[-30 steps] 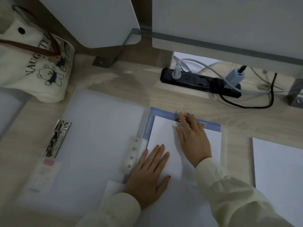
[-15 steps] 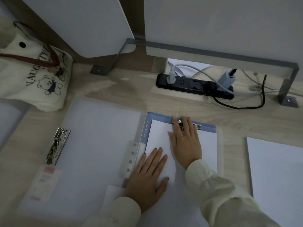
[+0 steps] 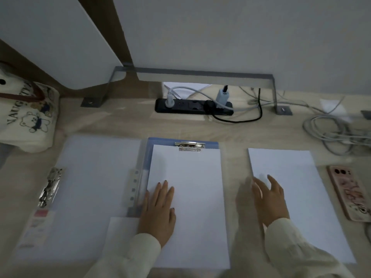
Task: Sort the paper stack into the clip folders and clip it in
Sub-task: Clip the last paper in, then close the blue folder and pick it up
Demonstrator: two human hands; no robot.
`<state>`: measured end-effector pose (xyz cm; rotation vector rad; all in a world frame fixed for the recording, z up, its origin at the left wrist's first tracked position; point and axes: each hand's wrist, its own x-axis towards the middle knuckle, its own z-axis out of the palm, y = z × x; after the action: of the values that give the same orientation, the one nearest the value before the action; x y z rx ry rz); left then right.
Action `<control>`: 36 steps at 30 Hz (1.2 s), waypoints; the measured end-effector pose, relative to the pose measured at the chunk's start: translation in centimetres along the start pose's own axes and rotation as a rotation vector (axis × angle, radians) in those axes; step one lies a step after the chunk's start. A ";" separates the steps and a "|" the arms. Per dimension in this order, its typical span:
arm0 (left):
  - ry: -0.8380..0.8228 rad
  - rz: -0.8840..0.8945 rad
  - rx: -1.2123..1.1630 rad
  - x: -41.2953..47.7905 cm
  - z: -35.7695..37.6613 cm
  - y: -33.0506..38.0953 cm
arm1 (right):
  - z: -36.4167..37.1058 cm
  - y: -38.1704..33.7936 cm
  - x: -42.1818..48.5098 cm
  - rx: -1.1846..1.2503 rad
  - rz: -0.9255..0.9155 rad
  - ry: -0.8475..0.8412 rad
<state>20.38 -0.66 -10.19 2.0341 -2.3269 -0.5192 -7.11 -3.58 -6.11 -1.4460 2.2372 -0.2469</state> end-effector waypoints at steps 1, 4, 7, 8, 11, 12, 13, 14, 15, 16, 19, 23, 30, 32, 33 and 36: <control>-0.016 -0.018 -0.007 -0.2 -0.4 1.0 | -0.7 1.3 -0.2 0.027 0.045 0.010; -0.065 0.042 -0.029 -0.2 -0.5 4.6 | -2.7 4.8 -0.9 0.066 0.160 0.009; 0.020 0.131 0.031 0.5 0.4 9.4 | -4.4 8.0 -0.8 0.099 0.236 -0.003; -0.003 0.134 0.041 0.8 0.9 11.2 | -4.9 9.1 -0.5 0.107 0.257 0.000; -0.072 0.207 0.010 1.5 2.6 16.2 | -6.0 12.7 0.8 0.113 0.290 0.014; -0.113 0.233 -0.004 1.6 2.9 17.9 | -6.4 13.9 1.3 0.103 0.297 0.013; -0.174 0.251 -0.013 1.9 3.0 19.3 | -6.6 14.9 1.8 0.096 0.303 0.013; -0.227 0.253 -0.005 2.0 3.5 20.6 | -6.8 15.9 2.4 0.087 0.305 0.014; -0.250 0.254 0.011 2.2 3.9 21.7 | -7.0 16.9 3.1 0.064 0.305 0.013; -0.259 0.249 0.030 2.3 4.4 22.6 | -7.2 17.6 3.7 0.035 0.312 0.006; -0.223 0.222 0.038 2.4 6.4 23.0 | -7.9 18.4 5.3 0.084 0.373 -0.025; -0.145 0.241 0.049 2.7 6.5 23.0 | -7.8 18.1 6.8 0.228 0.409 -0.050; -0.198 0.232 0.114 2.8 7.2 22.3 | -8.6 18.0 6.6 0.371 0.352 -0.170; -0.197 0.236 0.081 3.0 7.5 22.1 | -8.6 17.9 6.0 0.507 0.317 -0.165; -0.234 0.216 0.054 3.2 7.0 22.4 | -8.6 17.9 5.8 0.573 0.295 -0.157; -0.209 0.154 -0.174 3.0 6.0 22.8 | -8.9 17.4 4.6 0.786 0.270 -0.085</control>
<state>-3.40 0.28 -10.78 1.7853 -2.4241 -0.9302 -27.02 -1.04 -6.37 -0.7130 1.8948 -0.8393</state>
